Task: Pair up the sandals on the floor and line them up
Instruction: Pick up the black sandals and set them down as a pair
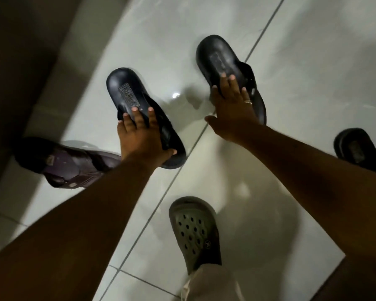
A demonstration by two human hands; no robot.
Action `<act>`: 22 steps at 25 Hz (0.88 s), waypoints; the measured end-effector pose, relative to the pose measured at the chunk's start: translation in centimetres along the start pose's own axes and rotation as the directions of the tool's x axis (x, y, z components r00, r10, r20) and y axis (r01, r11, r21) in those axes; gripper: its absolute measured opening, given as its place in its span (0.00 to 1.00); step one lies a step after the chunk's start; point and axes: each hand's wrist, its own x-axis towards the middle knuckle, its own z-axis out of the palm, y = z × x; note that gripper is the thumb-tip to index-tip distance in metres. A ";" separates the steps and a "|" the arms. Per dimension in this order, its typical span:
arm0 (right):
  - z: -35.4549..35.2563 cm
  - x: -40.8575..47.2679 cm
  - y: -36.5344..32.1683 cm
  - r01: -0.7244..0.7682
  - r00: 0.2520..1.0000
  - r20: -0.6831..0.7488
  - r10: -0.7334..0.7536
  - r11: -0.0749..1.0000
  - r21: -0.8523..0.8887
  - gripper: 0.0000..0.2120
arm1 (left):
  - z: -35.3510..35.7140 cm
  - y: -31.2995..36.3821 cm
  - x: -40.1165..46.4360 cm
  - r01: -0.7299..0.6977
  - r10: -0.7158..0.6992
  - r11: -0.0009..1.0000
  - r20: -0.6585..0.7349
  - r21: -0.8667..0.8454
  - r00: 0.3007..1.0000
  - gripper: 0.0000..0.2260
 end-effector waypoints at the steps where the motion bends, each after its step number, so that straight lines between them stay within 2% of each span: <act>1: 0.1 0.1 0.5 0.009 0.998 -0.068 -0.011 0.999 -0.040 0.37 | -0.1 0.3 0.3 0.009 -0.009 1.000 -0.001 0.003 1.000 0.55; 3: -0.1 0.6 1.9 -0.106 0.971 -0.221 0.094 0.993 -0.046 0.42 | -0.2 1.2 0.7 0.034 -0.034 0.999 0.000 -0.009 0.999 0.55; 4: -0.3 0.8 2.8 -0.218 0.951 -0.222 0.214 0.976 0.007 0.45 | -0.3 1.7 0.8 0.046 -0.046 0.999 0.000 -0.019 0.999 0.55; 6: -0.4 1.0 4.3 -0.395 0.914 -0.016 0.406 0.898 0.191 0.50 | -0.5 2.4 0.9 0.073 -0.073 0.997 -0.006 -0.039 0.997 0.55; 7: -0.1 1.1 4.7 -0.410 0.911 0.070 0.406 0.879 0.245 0.50 | -0.7 2.7 1.0 0.087 -0.087 0.995 -0.008 -0.048 0.996 0.55; 8: 0.1 1.4 4.4 -0.377 0.926 0.093 0.366 0.890 0.257 0.48 | -0.9 2.9 1.2 0.099 -0.100 0.994 -0.009 -0.056 0.995 0.55; 11: -0.5 4.2 2.0 -0.170 0.985 0.038 0.166 0.961 0.218 0.45 | -1.3 3.7 1.7 0.144 -0.143 0.988 0.013 -0.060 0.990 0.55; 14: -1.9 7.4 -0.7 0.004 1.000 -0.004 -0.003 0.987 0.161 0.45 | -1.9 4.3 2.2 0.150 -0.152 0.984 -0.010 -0.101 0.988 0.55; 17: -2.3 8.1 -1.1 0.075 0.997 -0.031 -0.071 0.984 0.159 0.44 | -2.7 3.2 3.0 0.064 -0.089 0.979 -0.123 -0.193 0.988 0.55; 19: -2.0 7.7 0.1 0.107 0.993 0.021 -0.112 0.979 0.175 0.42 | -2.7 2.6 3.2 0.019 -0.037 0.986 -0.104 -0.165 0.994 0.55; 22: -2.0 8.1 1.5 0.124 0.991 0.028 -0.132 0.972 0.201 0.39 | -2.3 2.7 4.2 0.035 -0.045 0.979 -0.050 -0.200 0.998 0.52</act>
